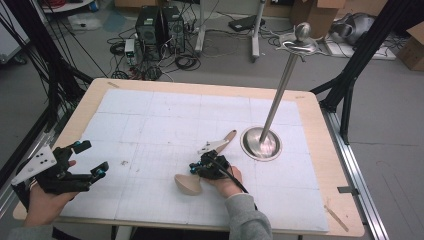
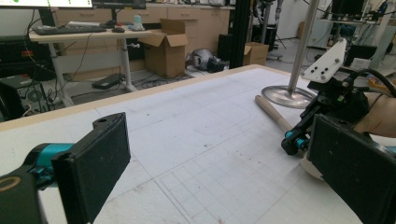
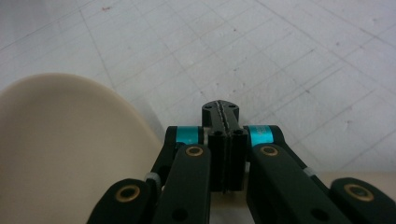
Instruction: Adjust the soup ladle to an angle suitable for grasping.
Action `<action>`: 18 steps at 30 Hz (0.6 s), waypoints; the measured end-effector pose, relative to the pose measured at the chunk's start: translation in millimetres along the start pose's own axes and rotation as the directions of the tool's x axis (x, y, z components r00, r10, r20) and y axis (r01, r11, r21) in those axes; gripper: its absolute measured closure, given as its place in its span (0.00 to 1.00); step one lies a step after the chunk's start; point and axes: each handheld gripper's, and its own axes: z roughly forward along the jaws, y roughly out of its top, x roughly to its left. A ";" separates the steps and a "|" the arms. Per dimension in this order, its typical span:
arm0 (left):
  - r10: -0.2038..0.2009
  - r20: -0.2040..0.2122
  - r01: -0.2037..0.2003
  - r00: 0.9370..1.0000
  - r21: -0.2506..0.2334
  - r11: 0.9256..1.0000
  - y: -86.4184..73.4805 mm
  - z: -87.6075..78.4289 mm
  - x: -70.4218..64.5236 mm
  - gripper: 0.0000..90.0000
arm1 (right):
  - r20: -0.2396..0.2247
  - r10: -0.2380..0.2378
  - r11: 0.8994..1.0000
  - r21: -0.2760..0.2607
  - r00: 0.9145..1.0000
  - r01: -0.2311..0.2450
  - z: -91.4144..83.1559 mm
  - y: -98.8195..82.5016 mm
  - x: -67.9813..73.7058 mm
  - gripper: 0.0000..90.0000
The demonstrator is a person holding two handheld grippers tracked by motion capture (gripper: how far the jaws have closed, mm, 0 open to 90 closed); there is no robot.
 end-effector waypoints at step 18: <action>0.000 0.033 0.000 0.999 0.015 1.000 0.7 13.0 -4.7 0.07 | -0.010 0.006 1.000 0.012 1.000 -0.006 -10.1 -11.0 10.3 1.00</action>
